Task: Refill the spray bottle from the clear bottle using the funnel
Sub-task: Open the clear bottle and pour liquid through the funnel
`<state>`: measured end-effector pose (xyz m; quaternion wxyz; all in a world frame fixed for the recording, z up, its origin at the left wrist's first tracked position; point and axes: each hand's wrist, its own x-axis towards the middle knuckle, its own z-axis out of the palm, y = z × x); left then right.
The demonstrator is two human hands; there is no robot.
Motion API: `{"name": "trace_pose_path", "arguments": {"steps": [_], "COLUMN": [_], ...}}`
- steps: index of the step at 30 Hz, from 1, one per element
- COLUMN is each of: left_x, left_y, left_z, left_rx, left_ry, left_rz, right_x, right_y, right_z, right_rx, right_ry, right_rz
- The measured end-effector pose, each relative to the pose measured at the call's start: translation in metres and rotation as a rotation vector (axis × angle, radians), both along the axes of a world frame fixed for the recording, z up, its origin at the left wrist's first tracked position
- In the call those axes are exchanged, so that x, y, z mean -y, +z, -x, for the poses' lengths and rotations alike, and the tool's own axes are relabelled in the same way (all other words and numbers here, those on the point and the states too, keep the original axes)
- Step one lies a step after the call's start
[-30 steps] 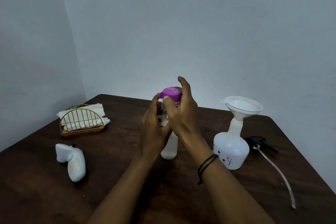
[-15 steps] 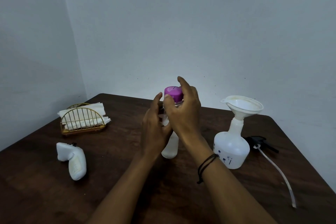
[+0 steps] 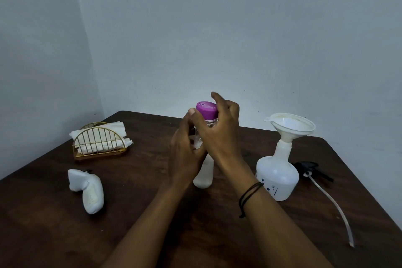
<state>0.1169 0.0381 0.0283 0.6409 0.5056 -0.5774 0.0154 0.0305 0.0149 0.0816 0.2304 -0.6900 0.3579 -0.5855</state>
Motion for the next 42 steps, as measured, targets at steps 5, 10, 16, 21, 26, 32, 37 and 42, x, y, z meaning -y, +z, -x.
{"name": "trace_pose_path", "arguments": {"steps": [5, 10, 16, 21, 26, 32, 37, 42], "left_x": [0.0024, 0.0011, 0.0011, 0.0016, 0.003, 0.0026, 0.0024, 0.0012], "left_y": [-0.0022, -0.0002, -0.0005, -0.0002, -0.0015, -0.0009, -0.0009, -0.0008], "left_z": [0.0, 0.0005, 0.0012, 0.0002, 0.0015, 0.0002, 0.0007, 0.0006], "left_rx": [0.023, 0.032, 0.019, 0.013, 0.01, -0.002, 0.024, -0.005], "left_ry": [-0.007, 0.015, 0.005, -0.005, -0.026, -0.015, -0.02, -0.016], "left_rz": [-0.01, 0.007, 0.002, 0.009, -0.002, 0.013, 0.019, 0.003], "right_x": [-0.0028, -0.0009, -0.003, 0.0002, -0.0031, -0.0013, -0.0021, -0.0041], "right_y": [-0.002, -0.0007, 0.0, -0.0005, -0.002, -0.0008, -0.0006, 0.001], "right_z": [-0.0003, -0.0013, 0.0017, -0.0007, -0.0001, -0.0008, -0.0013, 0.0022], "right_rx": [0.027, 0.004, 0.062, 0.016, 0.073, 0.022, 0.052, 0.129], "right_ry": [-0.042, -0.035, -0.029, -0.012, -0.014, 0.01, -0.054, 0.005], "right_rz": [0.074, 0.022, 0.043, -0.011, 0.049, -0.002, 0.067, 0.038]}}
